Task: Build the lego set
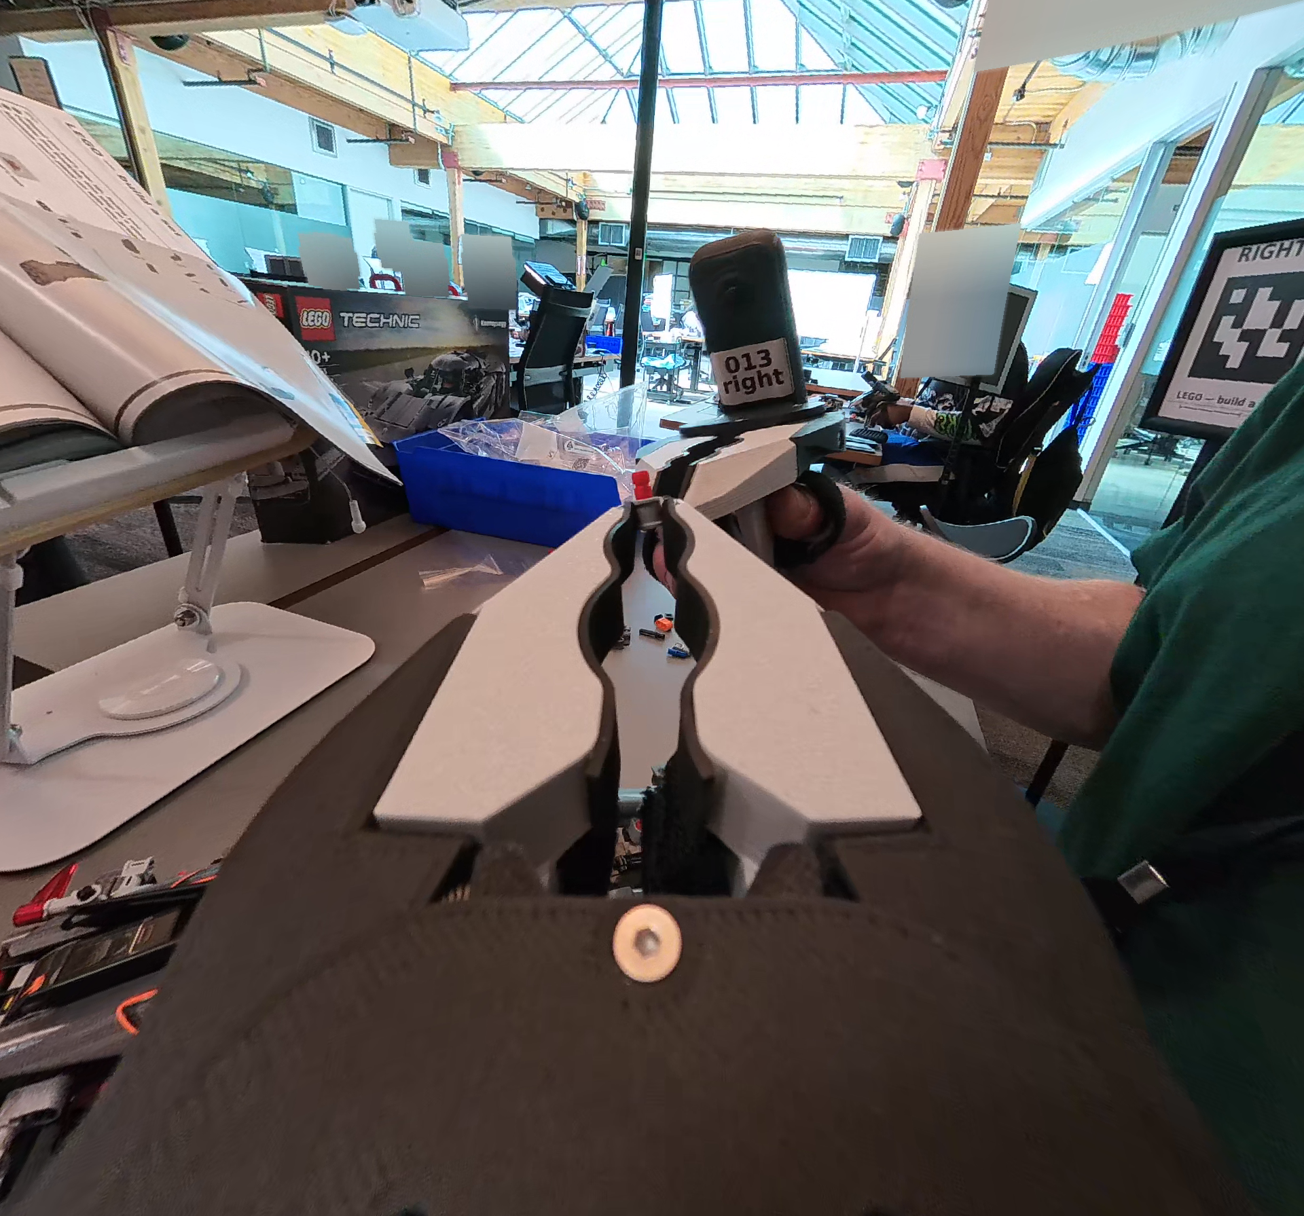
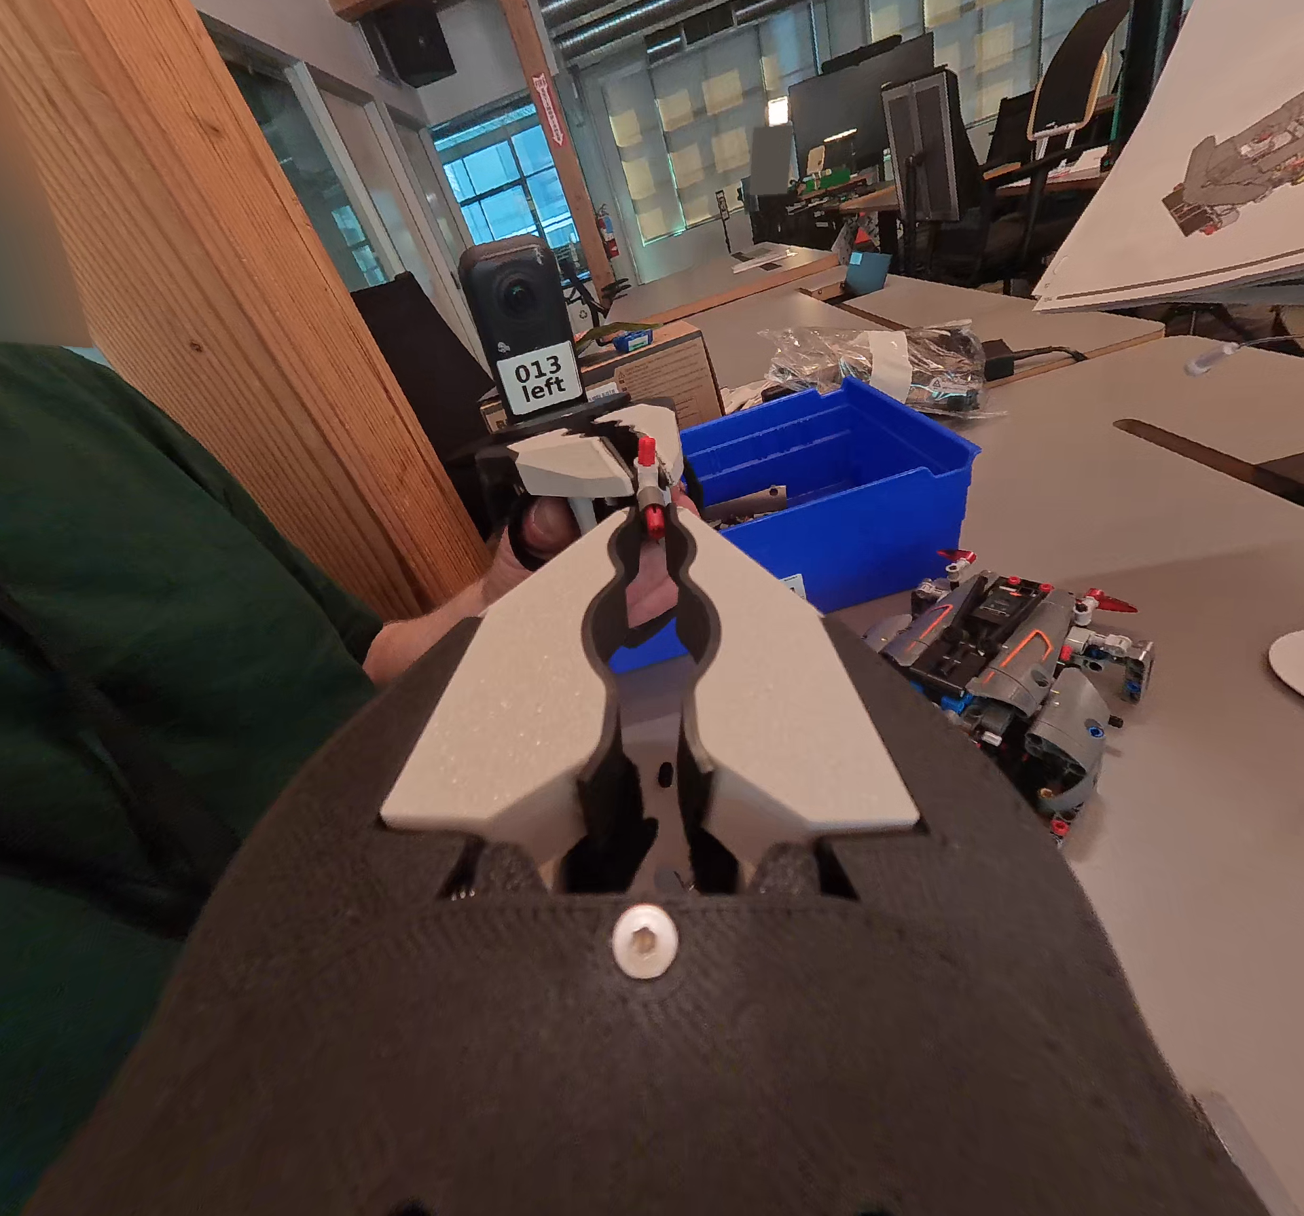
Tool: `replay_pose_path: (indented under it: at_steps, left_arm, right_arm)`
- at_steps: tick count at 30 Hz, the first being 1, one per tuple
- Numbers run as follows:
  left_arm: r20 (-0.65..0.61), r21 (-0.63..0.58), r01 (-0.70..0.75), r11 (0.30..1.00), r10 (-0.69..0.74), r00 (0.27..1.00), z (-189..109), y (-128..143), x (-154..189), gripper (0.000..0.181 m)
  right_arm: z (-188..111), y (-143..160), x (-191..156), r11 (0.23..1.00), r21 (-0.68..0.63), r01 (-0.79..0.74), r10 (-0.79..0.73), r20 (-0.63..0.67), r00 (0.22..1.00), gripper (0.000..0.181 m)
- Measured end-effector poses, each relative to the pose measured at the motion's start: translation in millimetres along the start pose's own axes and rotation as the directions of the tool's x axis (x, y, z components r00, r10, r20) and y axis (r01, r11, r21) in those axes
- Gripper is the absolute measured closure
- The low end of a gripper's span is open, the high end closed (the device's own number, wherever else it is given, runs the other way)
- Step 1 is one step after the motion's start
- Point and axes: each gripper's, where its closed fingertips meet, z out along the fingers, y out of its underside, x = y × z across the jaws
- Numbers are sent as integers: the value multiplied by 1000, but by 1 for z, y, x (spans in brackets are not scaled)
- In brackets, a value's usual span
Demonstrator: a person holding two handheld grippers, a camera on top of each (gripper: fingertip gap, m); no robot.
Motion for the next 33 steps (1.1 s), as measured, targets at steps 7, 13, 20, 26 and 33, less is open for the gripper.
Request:
replay_pose_path:
  at_steps: [7, 13, 20, 26, 33]
  left_arm:
    - [-2, -4, 4, 1000, -4, 1000, 0, 1, 0, 177]
    - [2, -13, 1, 1000, -1, 1000, 0, 2, -2, 177]
    - [-6, -26, 7, 1000, -7, 1000, 0, 4, -2, 177]
    - [-32, -55, 6, 998, -8, 999, 1, 6, 12, 177]
    - [-77, -125, -93, 988, 84, 993, -1, 22, 45, 177]
  right_arm:
    - [0, 1, 1, 1000, -10, 7, -8, -6, 1000, 176]
    - [1, 1, 2, 1000, -20, 22, -22, -14, 1000, 176]
    - [0, 3, 3, 999, -31, 35, -36, -21, 999, 176]
    - [-6, 7, -6, 997, -51, 60, -60, -1, 998, 176]
    - [-19, 29, -33, 995, -74, 64, -60, 53, 997, 176]
